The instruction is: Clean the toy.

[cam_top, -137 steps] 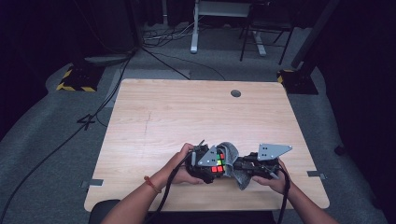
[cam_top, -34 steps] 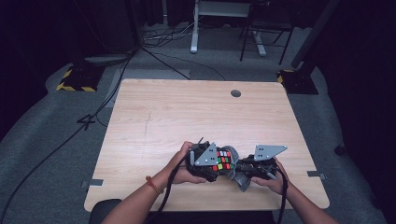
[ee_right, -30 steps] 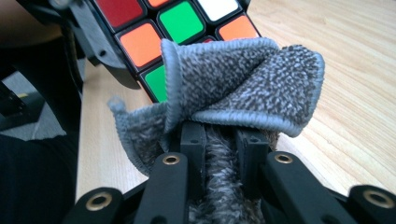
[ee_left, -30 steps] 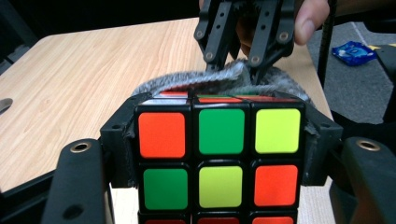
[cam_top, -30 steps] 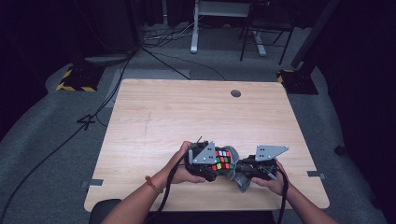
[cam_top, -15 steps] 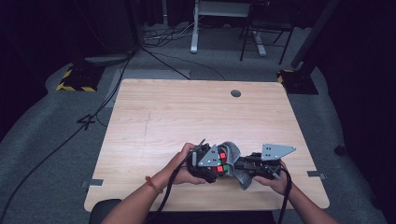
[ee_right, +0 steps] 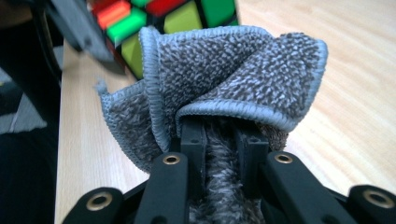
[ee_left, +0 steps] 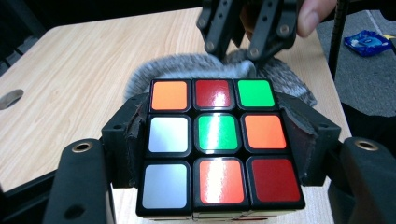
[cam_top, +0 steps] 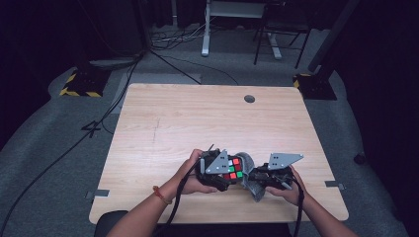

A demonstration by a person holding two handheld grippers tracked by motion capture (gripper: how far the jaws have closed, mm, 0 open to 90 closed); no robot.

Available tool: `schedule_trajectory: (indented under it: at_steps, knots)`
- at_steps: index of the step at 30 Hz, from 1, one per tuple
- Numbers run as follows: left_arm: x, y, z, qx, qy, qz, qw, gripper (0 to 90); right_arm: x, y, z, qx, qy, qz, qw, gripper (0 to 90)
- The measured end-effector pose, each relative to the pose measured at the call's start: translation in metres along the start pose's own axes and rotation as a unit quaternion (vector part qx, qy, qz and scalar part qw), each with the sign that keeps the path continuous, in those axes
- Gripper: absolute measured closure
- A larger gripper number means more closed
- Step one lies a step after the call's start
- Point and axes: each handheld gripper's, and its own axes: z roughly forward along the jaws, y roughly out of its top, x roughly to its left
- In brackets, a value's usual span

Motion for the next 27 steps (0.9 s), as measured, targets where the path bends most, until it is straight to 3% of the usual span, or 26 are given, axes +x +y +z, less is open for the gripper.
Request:
schedule_trajectory:
  at_steps: [3, 9, 15, 18, 23, 27]
  knots:
    - [0.001, 0.0, -0.001, -0.002, -0.001, -0.002, 1.0, 33.4, 0.004, -0.001, 0.0, 0.0, -0.002, -0.009, 1.0, 77.1]
    - [0.001, -0.003, 0.003, 0.016, -0.001, 0.003, 0.9999, 33.4, 0.009, 0.008, -0.01, -0.043, -0.003, -0.02, 0.9989, 77.2]
    - [-0.004, -0.001, 0.006, 0.014, -0.007, 0.005, 0.9999, 33.4, 0.007, 0.015, -0.015, -0.063, -0.021, -0.019, 0.9976, 77.1]
    - [-0.003, 0.002, 0.002, 0.001, -0.011, 0.006, 0.9999, 33.4, 0.003, 0.014, -0.012, -0.053, -0.024, -0.014, 0.9982, 77.0]
    - [-0.002, 0.003, -0.001, -0.006, -0.01, 0.005, 0.9999, 33.4, -0.003, 0.003, 0.002, -0.006, -0.021, -0.004, 0.9997, 77.0]
    - [-0.001, 0.0, 0.003, 0.006, -0.007, 0.001, 1.0, 33.3, 0.0, 0.004, 0.001, -0.014, -0.015, -0.01, 0.9997, 77.0]
